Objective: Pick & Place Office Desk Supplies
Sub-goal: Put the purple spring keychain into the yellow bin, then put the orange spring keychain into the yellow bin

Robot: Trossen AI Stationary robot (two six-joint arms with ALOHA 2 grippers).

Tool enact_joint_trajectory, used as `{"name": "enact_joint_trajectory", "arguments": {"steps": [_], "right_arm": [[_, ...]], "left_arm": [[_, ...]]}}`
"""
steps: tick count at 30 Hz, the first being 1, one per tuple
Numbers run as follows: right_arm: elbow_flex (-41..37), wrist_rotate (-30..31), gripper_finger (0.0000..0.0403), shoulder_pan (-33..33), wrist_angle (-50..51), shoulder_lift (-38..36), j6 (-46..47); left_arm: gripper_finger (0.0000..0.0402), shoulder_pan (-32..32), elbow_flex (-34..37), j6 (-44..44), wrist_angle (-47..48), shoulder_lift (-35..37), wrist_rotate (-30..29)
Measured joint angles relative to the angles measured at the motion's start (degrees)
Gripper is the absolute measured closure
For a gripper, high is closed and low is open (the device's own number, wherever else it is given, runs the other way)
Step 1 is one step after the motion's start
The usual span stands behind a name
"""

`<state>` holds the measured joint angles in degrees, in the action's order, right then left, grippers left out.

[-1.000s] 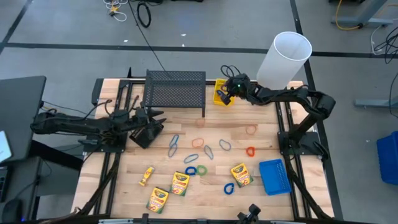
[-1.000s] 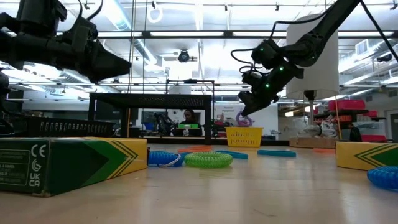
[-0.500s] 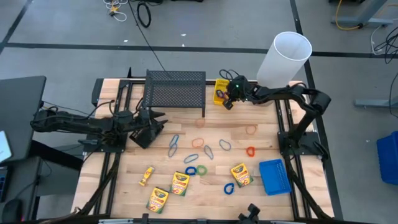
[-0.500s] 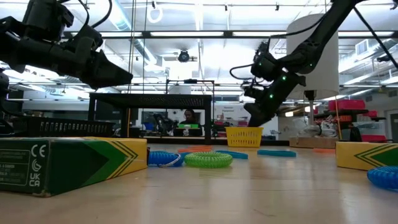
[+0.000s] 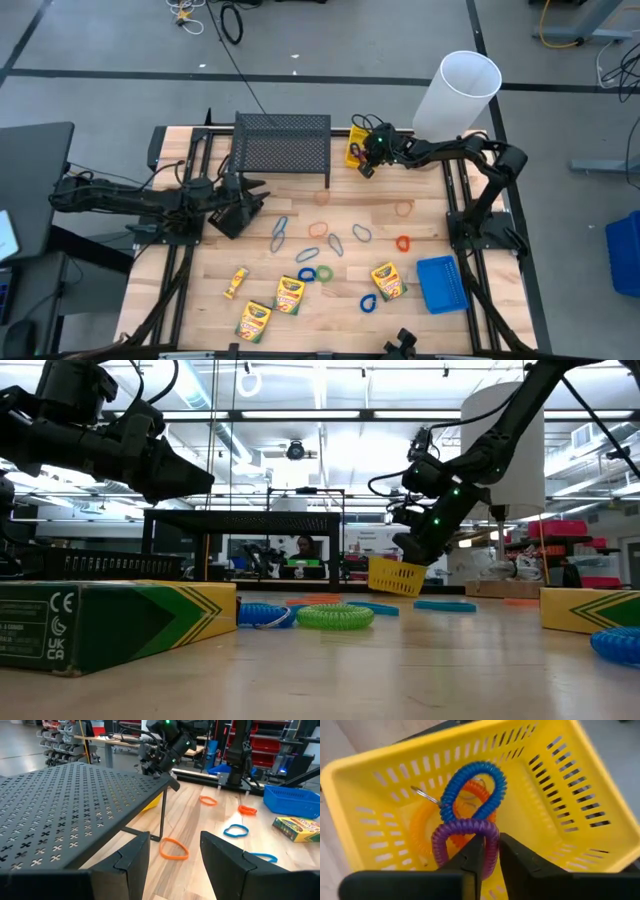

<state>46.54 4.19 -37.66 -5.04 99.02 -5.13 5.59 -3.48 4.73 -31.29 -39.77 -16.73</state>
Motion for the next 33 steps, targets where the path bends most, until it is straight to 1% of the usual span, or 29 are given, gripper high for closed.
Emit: {"name": "enact_joint_trajectory", "arguments": {"steps": [3, 8, 13, 17, 20, 22, 24, 27, 30, 31, 33], "right_arm": [[0.0, 1.3, 0.0317, 0.7, -1.1, 0.0, -0.1], [0.0, 1.5, 0.0278, 1.9, -3.4, -0.1, -0.1], [0.0, 4.7, 0.0233, 3.4, -4.8, -0.6, -0.9], [0.0, 4.8, 0.0210, 5.3, -4.2, -3.3, -1.6], [0.0, 4.8, 0.0204, 7.6, -1.0, -7.0, -1.7], [0.0, 4.7, 0.0204, 9.9, 3.8, -10.2, -1.9], [0.0, 4.7, 0.0207, 12.6, 10.8, -13.9, -2.2], [0.0, 4.6, 0.0210, 17.5, 24.4, -19.3, -1.0], [0.0, 4.3, 0.0212, 23.0, 38.8, -24.0, 2.9], [0.0, 3.5, 0.0212, 24.8, 43.1, -25.4, 4.9], [0.0, -0.3, 0.0213, 28.0, 50.8, -27.5, 9.2]], "left_arm": [[0.0221, 0.0, 0.0, 0.0, 0.0, 0.0, 0.0], [0.0221, 0.0, 0.0, 0.0, 0.0, 0.0, 0.0], [0.0221, 0.0, 0.0, 0.0, 0.1, 0.0, 0.0], [0.0221, 0.0, 0.0, -0.5, 0.1, 0.0, 0.0], [0.0221, 0.0, 0.0, -0.7, 0.3, 0.0, 0.0], [0.0221, 0.0, 0.0, -0.7, 0.3, 0.0, 0.0], [0.0221, 0.0, 0.0, -0.7, 0.3, 0.0, 0.0], [0.0221, 0.0, 0.0, -0.7, 0.3, 0.0, 0.2], [0.0221, 0.0, 0.0, -0.7, 0.3, 0.0, 0.2], [0.0221, 0.0, 0.0, -0.7, 0.3, 0.0, 0.2], [0.0221, 0.0, 0.0, -0.7, 0.3, 0.0, 0.3]]}}
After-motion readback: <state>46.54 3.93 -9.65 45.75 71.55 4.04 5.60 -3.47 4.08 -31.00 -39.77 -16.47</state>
